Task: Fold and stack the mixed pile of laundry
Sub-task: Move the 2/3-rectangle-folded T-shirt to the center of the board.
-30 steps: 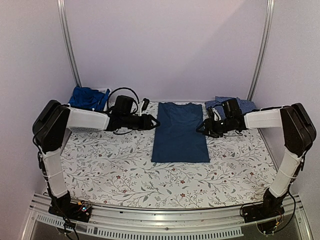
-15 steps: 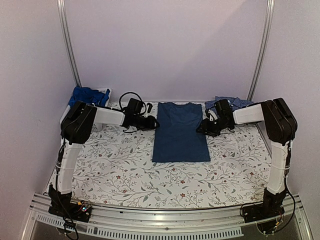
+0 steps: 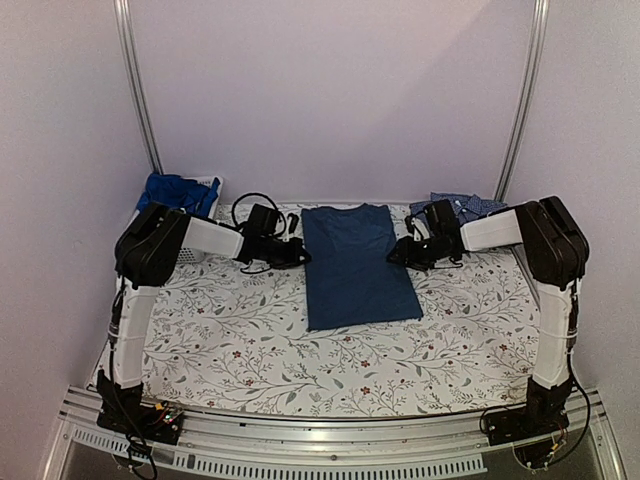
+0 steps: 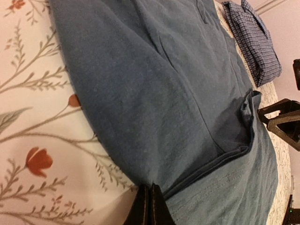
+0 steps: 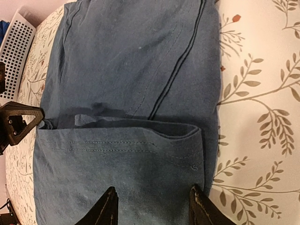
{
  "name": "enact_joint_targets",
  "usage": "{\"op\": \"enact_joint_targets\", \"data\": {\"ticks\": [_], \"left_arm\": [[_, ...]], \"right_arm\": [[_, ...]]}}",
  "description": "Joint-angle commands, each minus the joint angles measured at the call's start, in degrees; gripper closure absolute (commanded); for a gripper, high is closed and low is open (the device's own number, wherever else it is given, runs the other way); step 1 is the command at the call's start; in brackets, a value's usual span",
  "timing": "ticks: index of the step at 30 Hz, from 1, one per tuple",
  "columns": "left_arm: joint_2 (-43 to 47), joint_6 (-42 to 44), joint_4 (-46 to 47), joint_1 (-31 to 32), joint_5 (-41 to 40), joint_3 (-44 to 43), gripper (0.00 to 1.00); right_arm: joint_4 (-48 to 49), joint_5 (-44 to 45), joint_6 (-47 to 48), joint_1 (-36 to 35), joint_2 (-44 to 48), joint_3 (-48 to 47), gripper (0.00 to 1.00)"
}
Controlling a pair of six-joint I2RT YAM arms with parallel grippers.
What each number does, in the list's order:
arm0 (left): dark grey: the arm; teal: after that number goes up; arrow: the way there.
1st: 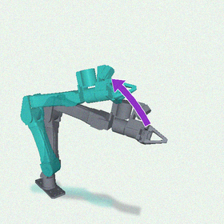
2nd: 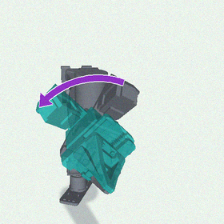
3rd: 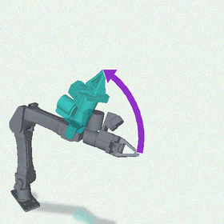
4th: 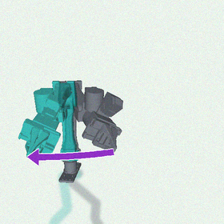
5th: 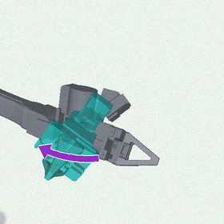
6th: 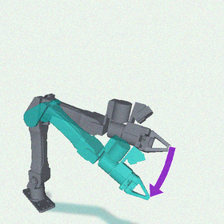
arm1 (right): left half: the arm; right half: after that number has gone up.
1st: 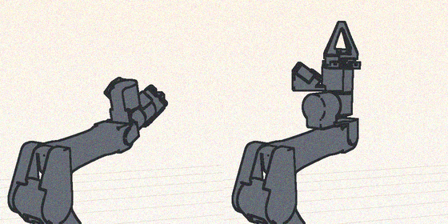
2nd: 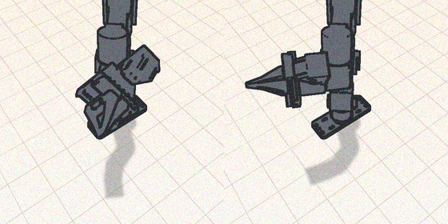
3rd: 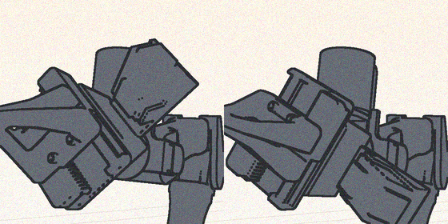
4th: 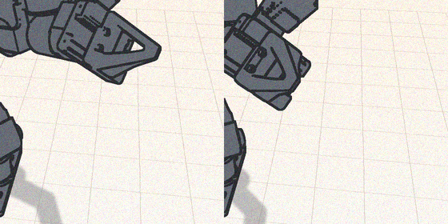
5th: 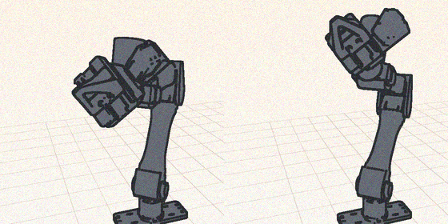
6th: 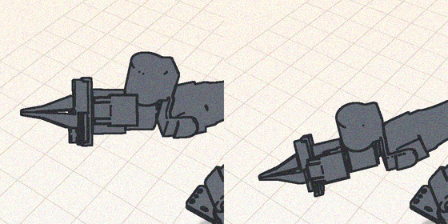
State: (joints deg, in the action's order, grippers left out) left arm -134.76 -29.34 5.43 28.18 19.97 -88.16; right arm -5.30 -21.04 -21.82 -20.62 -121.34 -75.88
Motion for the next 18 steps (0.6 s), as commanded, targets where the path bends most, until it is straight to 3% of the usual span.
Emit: {"op": "enact_joint_targets", "data": {"ticks": [1,9,18], "left_arm": [[4.16,-1.35,-2.76,-3.31,-0.9,10.13,1.0],[10.21,1.47,2.38,-3.99,3.69,23.28,1.0],[21.09,2.46,4.57,-2.88,1.71,37.33,1.0]], "right_arm": [[-2.07,-0.05,-2.94,-3.81,-0.71,8.21,0.5],[7.51,-2.79,-12.0,-12.3,5.39,20.24,0.5],[8.69,-0.67,-18.15,-17.81,12.91,28.71,0.5]]}}
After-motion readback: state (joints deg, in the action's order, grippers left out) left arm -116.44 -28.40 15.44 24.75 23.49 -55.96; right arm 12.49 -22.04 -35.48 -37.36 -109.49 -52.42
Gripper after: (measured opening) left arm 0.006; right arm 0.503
